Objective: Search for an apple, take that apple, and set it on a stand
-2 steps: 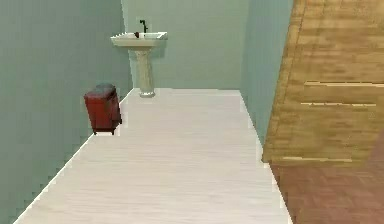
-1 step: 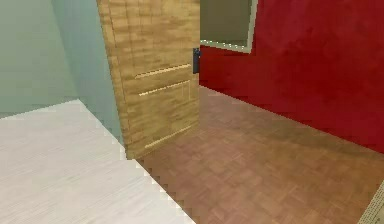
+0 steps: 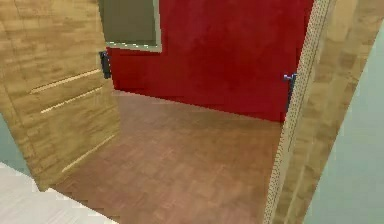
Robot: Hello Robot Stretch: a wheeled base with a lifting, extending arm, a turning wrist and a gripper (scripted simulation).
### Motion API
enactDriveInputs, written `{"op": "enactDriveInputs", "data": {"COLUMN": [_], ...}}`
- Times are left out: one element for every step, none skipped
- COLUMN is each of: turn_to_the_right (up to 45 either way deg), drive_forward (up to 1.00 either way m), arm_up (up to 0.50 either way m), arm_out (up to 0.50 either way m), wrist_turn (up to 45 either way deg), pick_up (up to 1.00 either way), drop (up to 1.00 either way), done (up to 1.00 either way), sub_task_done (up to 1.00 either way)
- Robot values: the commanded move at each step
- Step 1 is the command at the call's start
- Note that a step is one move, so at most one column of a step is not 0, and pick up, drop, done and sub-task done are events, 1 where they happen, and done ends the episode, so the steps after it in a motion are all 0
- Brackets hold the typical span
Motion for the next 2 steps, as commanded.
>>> {"op": "enactDriveInputs", "data": {"turn_to_the_right": [0.0,9.0], "drive_forward": [1.00,0.00], "arm_up": [0.00,0.00], "arm_out": [0.00,0.00], "wrist_turn": [0.0,0.0], "pick_up": [0.00,0.00], "drop": [0.00,0.00], "done": [0.00,0.00], "sub_task_done": [0.00,0.00]}}
